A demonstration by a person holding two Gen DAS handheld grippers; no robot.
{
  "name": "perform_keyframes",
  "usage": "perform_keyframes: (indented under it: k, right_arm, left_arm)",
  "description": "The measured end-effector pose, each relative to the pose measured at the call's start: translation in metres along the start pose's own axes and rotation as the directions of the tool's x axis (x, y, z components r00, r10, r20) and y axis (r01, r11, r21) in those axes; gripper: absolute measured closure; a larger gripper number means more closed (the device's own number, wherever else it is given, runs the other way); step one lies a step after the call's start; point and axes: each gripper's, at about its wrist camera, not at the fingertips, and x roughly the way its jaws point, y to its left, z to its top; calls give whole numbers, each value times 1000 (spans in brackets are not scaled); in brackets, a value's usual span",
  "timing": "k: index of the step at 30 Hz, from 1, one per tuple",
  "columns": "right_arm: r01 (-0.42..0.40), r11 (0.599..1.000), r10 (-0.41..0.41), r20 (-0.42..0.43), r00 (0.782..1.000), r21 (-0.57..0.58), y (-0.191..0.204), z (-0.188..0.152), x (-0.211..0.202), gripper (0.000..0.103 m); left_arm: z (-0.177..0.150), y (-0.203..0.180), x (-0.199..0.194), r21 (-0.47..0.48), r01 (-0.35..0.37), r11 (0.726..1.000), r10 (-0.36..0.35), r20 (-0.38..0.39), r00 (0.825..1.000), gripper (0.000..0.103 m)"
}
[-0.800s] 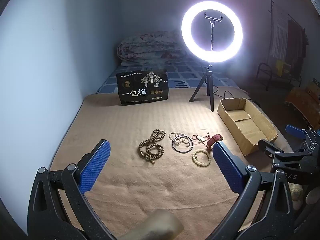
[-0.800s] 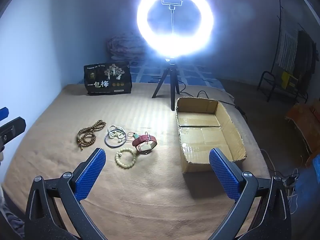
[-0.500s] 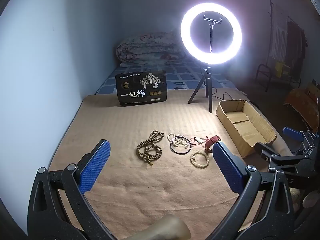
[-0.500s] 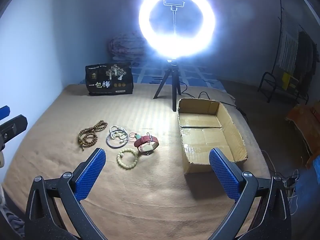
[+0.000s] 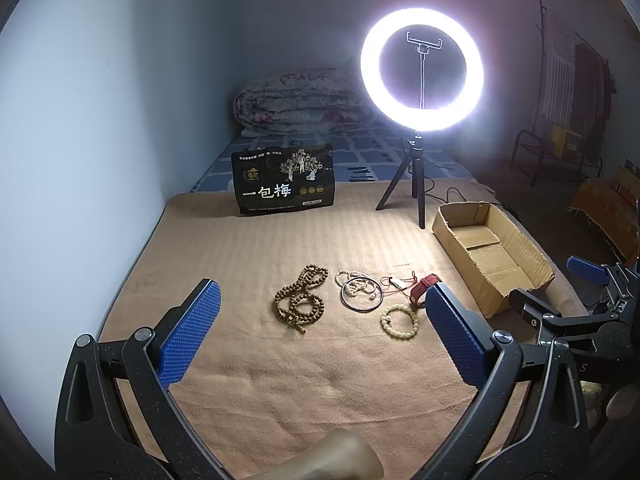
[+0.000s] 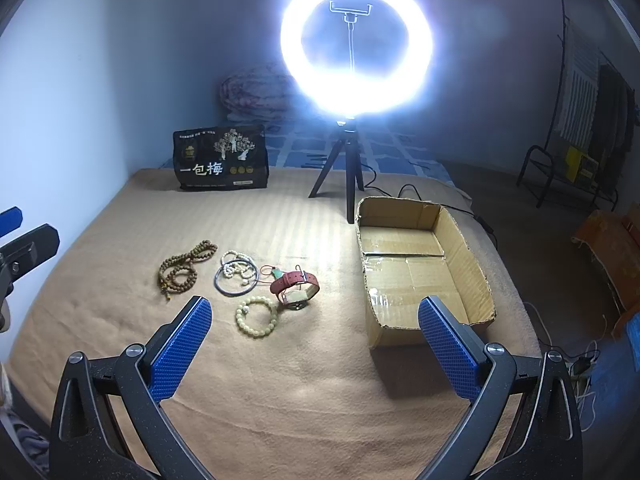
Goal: Organize jewelry
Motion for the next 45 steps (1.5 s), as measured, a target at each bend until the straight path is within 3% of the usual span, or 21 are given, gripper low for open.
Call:
perform_keyframes:
  k: [13, 14, 45]
  right_arm:
    - [-2, 1000, 2, 2, 1000, 0, -1, 0, 0, 0]
    - [-3, 1000, 3, 1, 1000, -1, -1, 0, 0, 0]
    - [-7, 1000, 7, 0, 1000, 0, -2, -2, -1, 0]
  left_arm:
    - [12, 8, 2, -4, 4, 1000, -4, -5, 1000, 0]
    - [-1, -2, 0, 1, -2, 1000, 2, 2, 1000, 0]
    - [-3, -1, 0, 1, -1, 1000, 1, 3, 1000, 0]
